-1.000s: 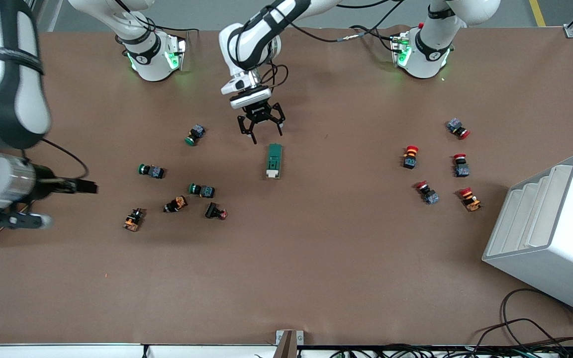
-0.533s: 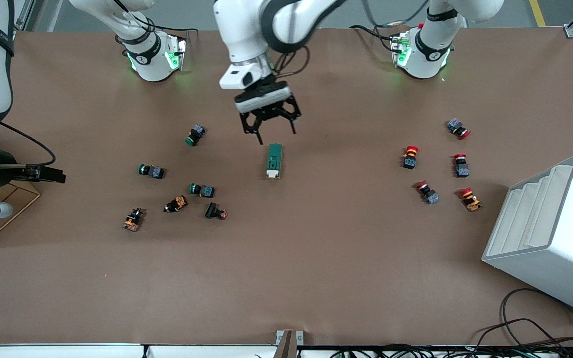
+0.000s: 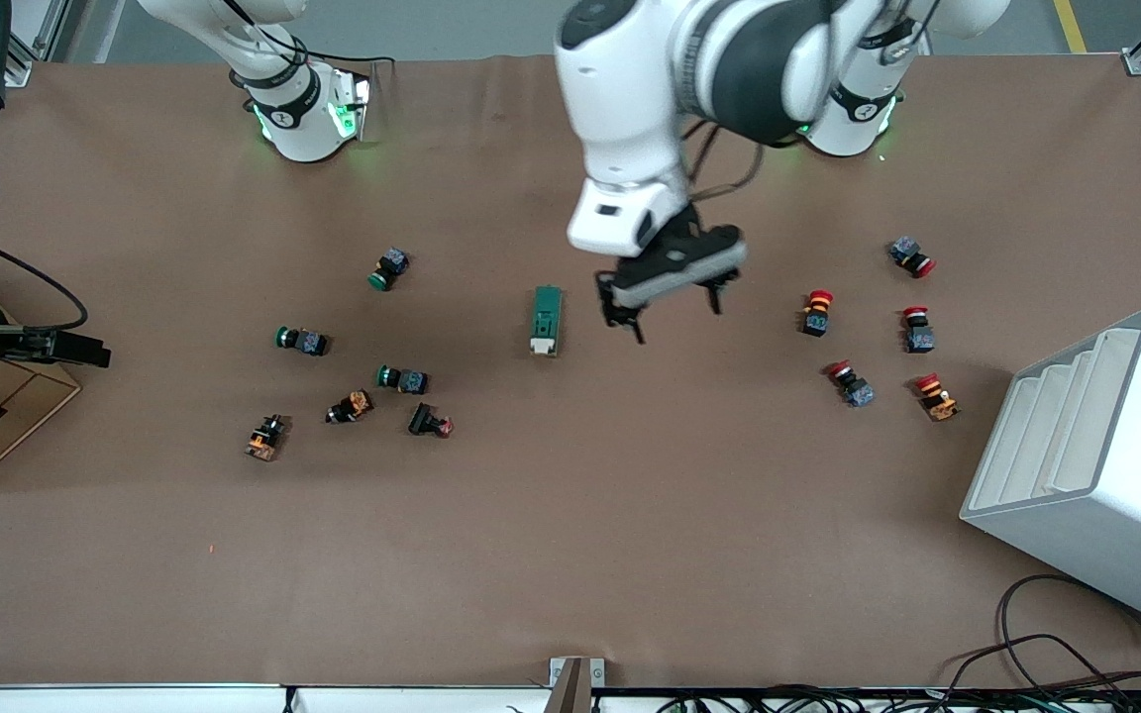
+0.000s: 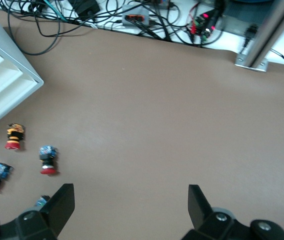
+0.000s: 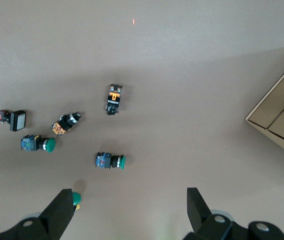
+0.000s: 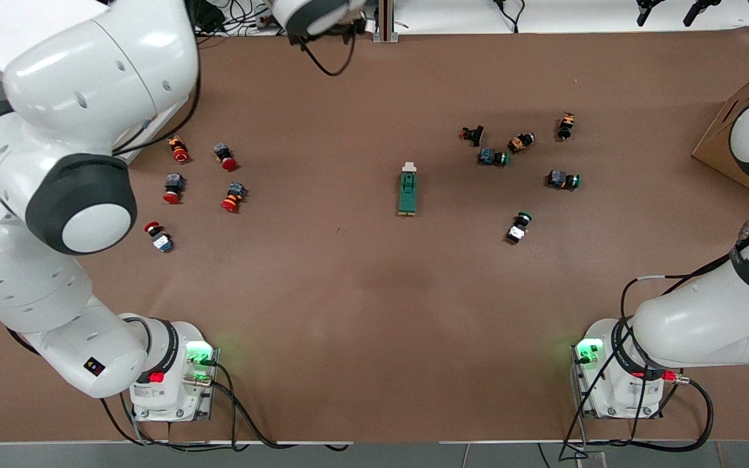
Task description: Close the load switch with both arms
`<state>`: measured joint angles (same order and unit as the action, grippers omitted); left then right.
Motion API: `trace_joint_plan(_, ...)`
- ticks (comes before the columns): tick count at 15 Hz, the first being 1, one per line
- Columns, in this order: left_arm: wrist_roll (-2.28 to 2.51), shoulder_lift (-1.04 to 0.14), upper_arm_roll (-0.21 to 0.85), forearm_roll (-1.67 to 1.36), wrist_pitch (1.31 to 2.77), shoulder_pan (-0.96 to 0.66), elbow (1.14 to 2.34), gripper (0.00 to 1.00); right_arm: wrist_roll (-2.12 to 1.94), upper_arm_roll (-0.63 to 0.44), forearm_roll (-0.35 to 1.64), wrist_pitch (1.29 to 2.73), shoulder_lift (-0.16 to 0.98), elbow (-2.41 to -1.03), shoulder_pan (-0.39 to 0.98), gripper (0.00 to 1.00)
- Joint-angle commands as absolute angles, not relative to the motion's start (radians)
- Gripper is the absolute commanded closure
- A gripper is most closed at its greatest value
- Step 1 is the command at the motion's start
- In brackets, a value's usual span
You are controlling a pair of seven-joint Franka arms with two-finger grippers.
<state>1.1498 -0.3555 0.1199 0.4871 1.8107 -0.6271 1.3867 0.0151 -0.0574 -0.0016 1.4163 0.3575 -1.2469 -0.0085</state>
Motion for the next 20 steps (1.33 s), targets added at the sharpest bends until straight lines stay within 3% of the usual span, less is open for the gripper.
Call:
trace_joint_plan(1,1.051,-0.318,0.132,0.383,1.786,-0.519,1.348,0.00,0.023,-0.038,-0.009,1.348,0.315,-1.243,-0.005,0.00)
trace_joint_plan(4,0.887,-0.247,0.120,0.252,1.781,-0.404,1.350,0.00,0.012,-0.043,0.002,1.335,0.272,-1.250,-0.003,0.00)
trace_joint_plan(7,0.683,-0.209,-0.021,0.167,1.708,-0.411,1.355,0.00,0.012,-0.043,-0.006,1.347,0.189,-1.346,-0.003,0.00)
trace_joint_plan(12,0.528,-0.155,-0.032,0.088,1.591,-0.277,1.359,0.00,0.014,-0.043,-0.003,1.373,0.045,-1.456,-0.012,0.00)
trace_joint_plan(20,0.034,-0.049,-0.032,-0.031,1.463,-0.069,1.413,0.00,0.012,-0.037,0.000,1.339,-0.037,-1.480,-0.005,0.00)
